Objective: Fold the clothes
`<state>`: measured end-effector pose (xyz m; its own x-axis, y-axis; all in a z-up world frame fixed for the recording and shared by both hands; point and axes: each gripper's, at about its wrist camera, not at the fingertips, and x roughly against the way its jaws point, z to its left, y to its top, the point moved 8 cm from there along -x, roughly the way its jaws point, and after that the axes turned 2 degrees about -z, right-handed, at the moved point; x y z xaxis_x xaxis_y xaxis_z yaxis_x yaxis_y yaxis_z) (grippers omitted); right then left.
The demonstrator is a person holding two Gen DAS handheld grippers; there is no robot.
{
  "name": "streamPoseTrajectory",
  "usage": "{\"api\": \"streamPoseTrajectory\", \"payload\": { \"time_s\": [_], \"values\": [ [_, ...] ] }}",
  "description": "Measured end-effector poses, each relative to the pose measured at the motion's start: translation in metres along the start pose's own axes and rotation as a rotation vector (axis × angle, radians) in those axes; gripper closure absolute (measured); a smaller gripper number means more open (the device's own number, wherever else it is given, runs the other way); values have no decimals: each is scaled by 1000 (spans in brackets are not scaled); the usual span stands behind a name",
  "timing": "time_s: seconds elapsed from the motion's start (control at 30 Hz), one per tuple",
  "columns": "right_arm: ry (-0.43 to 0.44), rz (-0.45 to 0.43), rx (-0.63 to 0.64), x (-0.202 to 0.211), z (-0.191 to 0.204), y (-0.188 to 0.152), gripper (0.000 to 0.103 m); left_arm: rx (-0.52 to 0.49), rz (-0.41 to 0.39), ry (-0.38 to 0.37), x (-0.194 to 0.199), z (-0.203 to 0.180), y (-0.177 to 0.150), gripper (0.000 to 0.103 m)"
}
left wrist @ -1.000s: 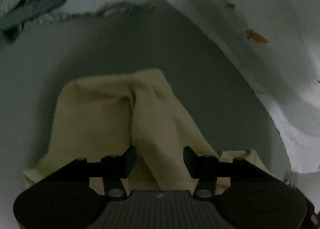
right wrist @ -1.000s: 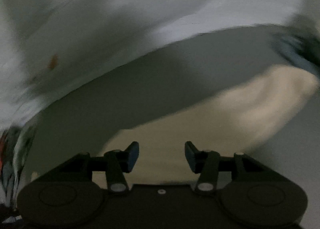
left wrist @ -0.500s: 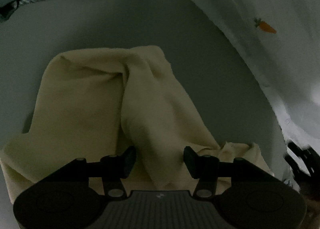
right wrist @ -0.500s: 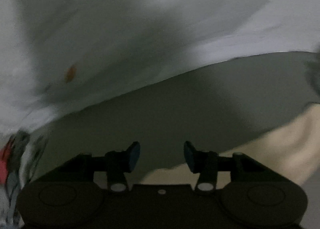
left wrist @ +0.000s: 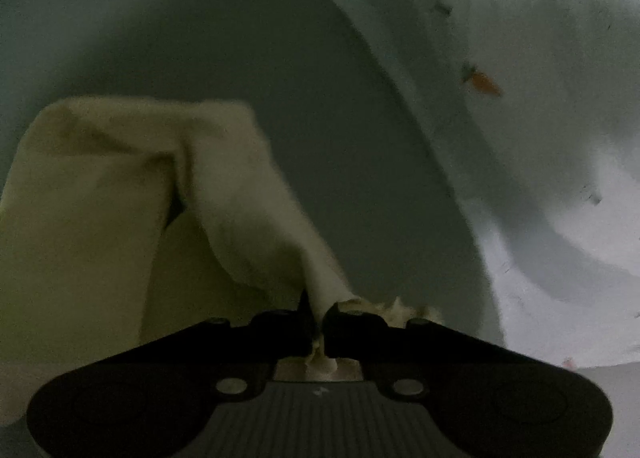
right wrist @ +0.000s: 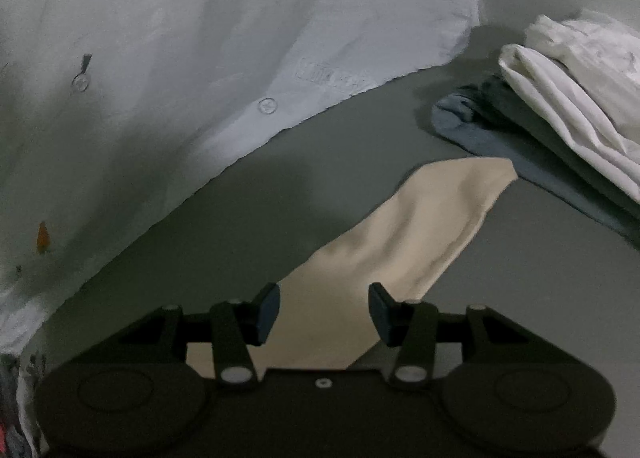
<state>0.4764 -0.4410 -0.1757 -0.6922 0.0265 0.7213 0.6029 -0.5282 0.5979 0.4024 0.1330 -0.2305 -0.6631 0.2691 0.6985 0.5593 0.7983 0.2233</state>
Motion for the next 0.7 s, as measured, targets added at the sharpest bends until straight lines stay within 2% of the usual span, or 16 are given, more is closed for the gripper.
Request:
{"api": "streamPoseTrajectory", "payload": {
  "time_s": [0.07, 0.23, 0.33, 0.47, 0.53, 0.63, 0.7],
  "values": [
    [37, 4, 22, -3, 17, -1, 52, -13, -27, -15, 3, -9, 10, 99],
    [204, 64, 167, -30, 102, -17, 52, -30, -23, -3, 2, -15, 15, 99],
    [314, 109, 274, -52, 159, -36, 53, -5, -14, 2, -1, -9, 12, 99],
    [411, 180, 454, -89, 219, -74, 53, 11, -1, 22, -5, -2, 8, 99],
    [447, 232, 566, -109, 240, -100, 53, 8, 5, 36, -7, 1, 6, 99],
    [435, 288, 709, -121, 241, -133, 54, 9, 15, 52, -7, 8, 2, 99],
    [435, 254, 781, -116, 230, -144, 52, 14, 22, 57, -6, 13, 1, 99]
  ]
}}
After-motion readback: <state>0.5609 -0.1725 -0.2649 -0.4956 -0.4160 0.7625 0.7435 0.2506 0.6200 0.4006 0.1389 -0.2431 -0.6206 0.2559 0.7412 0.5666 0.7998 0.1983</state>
